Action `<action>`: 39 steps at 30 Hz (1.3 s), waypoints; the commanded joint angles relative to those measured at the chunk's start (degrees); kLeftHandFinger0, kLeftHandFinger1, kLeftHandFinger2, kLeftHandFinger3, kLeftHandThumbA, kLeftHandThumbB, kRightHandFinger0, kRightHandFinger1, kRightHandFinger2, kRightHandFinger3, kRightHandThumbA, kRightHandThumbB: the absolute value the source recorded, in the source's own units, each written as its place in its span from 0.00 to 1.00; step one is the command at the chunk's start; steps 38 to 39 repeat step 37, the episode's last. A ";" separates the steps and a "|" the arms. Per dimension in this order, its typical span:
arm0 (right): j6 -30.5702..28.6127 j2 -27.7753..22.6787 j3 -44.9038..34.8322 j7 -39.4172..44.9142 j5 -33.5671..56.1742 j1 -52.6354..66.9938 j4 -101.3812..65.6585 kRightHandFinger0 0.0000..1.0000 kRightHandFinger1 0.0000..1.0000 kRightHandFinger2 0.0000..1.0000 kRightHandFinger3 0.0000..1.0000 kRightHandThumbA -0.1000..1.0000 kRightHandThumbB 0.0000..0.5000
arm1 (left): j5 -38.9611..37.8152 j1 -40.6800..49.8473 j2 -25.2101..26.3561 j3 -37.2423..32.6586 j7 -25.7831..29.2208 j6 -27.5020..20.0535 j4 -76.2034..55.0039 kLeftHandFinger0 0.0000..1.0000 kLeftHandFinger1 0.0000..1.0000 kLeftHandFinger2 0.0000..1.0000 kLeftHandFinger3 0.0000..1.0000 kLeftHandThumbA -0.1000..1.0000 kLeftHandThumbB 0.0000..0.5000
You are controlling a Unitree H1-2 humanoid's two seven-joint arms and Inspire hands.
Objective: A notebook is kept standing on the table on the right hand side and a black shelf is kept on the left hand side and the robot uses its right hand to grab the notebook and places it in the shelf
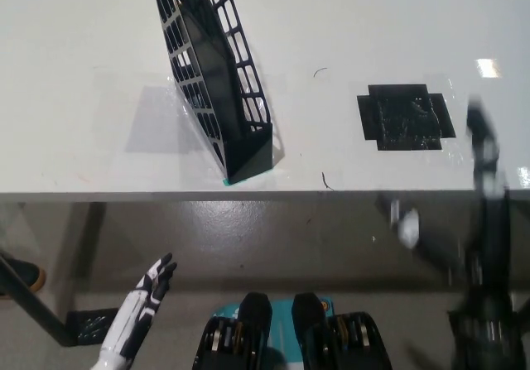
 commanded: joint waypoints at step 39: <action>-5.53 -0.66 -0.62 5.95 7.44 10.56 16.59 1.00 1.00 1.00 1.00 1.00 0.64 | 7.69 6.64 0.55 -2.39 2.09 -3.21 -3.69 1.00 1.00 1.00 1.00 1.00 0.41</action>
